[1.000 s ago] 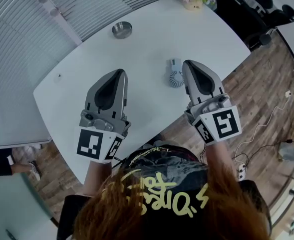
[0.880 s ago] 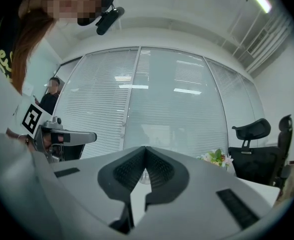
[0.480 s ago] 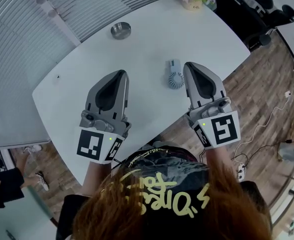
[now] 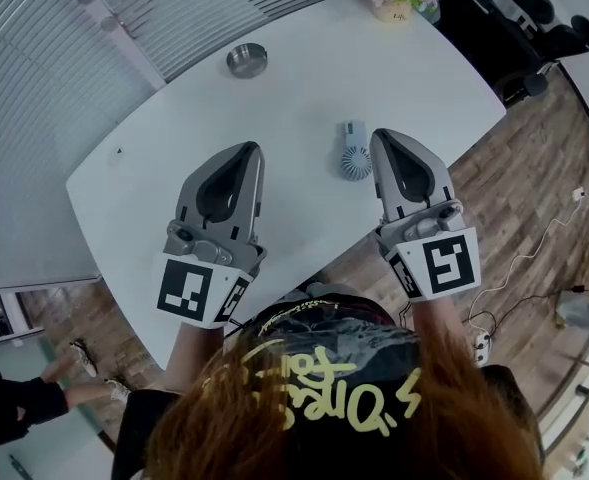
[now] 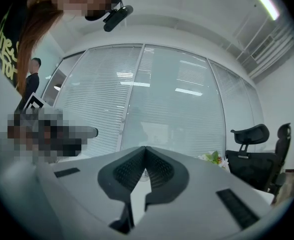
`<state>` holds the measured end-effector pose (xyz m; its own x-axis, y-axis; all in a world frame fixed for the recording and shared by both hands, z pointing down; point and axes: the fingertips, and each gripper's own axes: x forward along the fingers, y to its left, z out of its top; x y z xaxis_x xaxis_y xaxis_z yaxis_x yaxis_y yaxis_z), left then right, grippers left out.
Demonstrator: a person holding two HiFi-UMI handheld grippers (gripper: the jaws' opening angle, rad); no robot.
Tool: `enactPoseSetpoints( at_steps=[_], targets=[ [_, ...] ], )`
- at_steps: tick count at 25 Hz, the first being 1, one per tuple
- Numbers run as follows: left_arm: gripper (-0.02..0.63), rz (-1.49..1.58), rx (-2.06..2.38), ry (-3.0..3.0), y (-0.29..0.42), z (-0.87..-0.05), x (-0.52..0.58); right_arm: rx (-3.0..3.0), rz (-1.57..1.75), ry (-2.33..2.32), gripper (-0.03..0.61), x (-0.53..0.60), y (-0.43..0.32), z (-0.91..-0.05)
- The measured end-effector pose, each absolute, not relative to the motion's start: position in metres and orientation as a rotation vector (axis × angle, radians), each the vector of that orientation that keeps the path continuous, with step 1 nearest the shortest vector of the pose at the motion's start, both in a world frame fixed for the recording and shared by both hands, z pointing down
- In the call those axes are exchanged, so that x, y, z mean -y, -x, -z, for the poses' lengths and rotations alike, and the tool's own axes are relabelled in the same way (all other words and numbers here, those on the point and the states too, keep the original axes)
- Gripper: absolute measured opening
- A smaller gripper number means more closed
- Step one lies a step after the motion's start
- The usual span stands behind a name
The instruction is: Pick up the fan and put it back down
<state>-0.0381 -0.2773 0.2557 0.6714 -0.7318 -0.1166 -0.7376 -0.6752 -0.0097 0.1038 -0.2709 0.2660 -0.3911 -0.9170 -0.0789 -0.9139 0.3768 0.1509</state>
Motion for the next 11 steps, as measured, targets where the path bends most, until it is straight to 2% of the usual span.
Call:
enactPoseSetpoints(
  at_steps=[11],
  targets=[
    [-0.009, -0.170, -1.240, 2.823, 0.0387, -0.2549, 0.2763, 2.642, 0.150, -1.737, 0.002, 0.2698, -0.1043, -0.2741]
  ],
)
